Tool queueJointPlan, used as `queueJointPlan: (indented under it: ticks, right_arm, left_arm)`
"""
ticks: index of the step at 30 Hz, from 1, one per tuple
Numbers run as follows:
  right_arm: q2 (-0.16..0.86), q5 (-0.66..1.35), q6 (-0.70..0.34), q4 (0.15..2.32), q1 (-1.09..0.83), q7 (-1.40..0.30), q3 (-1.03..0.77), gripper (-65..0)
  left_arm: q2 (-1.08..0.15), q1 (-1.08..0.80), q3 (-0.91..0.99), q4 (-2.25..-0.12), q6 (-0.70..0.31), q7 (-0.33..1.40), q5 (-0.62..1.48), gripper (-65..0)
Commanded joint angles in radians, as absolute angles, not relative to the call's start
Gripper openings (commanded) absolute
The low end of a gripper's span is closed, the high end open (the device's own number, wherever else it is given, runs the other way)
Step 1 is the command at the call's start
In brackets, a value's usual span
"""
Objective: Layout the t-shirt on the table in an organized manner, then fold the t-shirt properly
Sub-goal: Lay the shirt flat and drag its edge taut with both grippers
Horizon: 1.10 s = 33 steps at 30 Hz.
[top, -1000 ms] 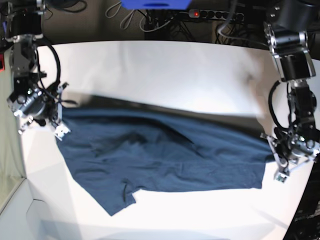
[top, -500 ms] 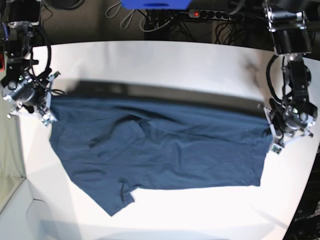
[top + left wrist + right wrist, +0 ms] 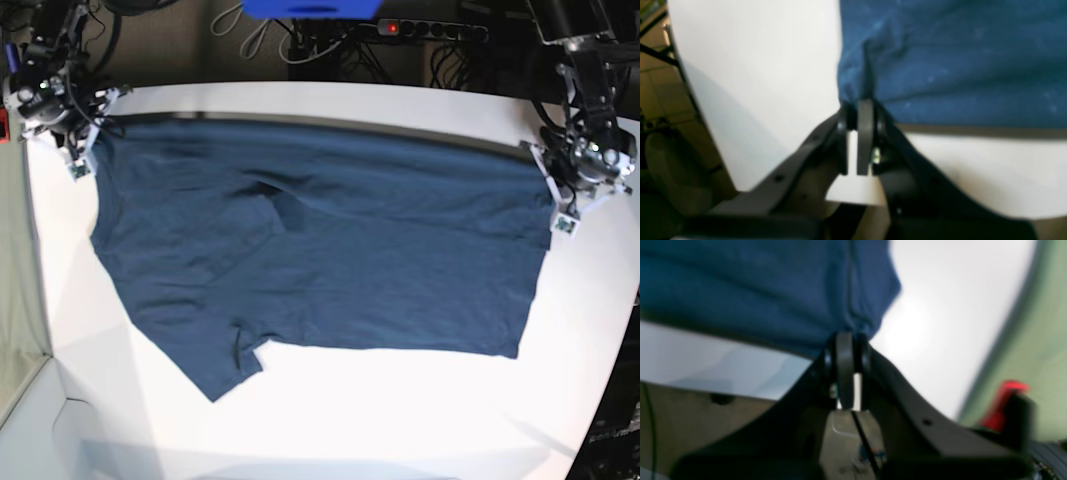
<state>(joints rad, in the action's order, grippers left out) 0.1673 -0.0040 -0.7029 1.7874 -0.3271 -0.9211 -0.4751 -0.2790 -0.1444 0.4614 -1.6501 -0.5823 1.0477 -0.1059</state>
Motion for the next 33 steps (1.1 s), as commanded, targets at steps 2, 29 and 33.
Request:
queueJointPlan:
  ticks: [2, 29, 33]
  right_arm:
    - [0.166, -0.007, -0.698, 1.801, -0.343, -0.888, -0.484, -65.0]
    - [0.156, -0.007, -0.698, 1.751, -0.403, -0.886, -0.486, -60.0]
    - [0.156, -0.007, -0.698, 1.750, -0.407, -0.886, -0.486, -44.1]
  left_arm:
    - [-0.292, -0.176, 0.469, -1.678, -0.575, 1.049, -0.116, -65.0]
    - [-0.266, -0.332, 0.470, -1.672, -0.581, 0.974, -0.116, -65.0]
    - [-0.265, -0.331, 0.470, -1.678, -0.581, 0.974, -0.116, -64.9]
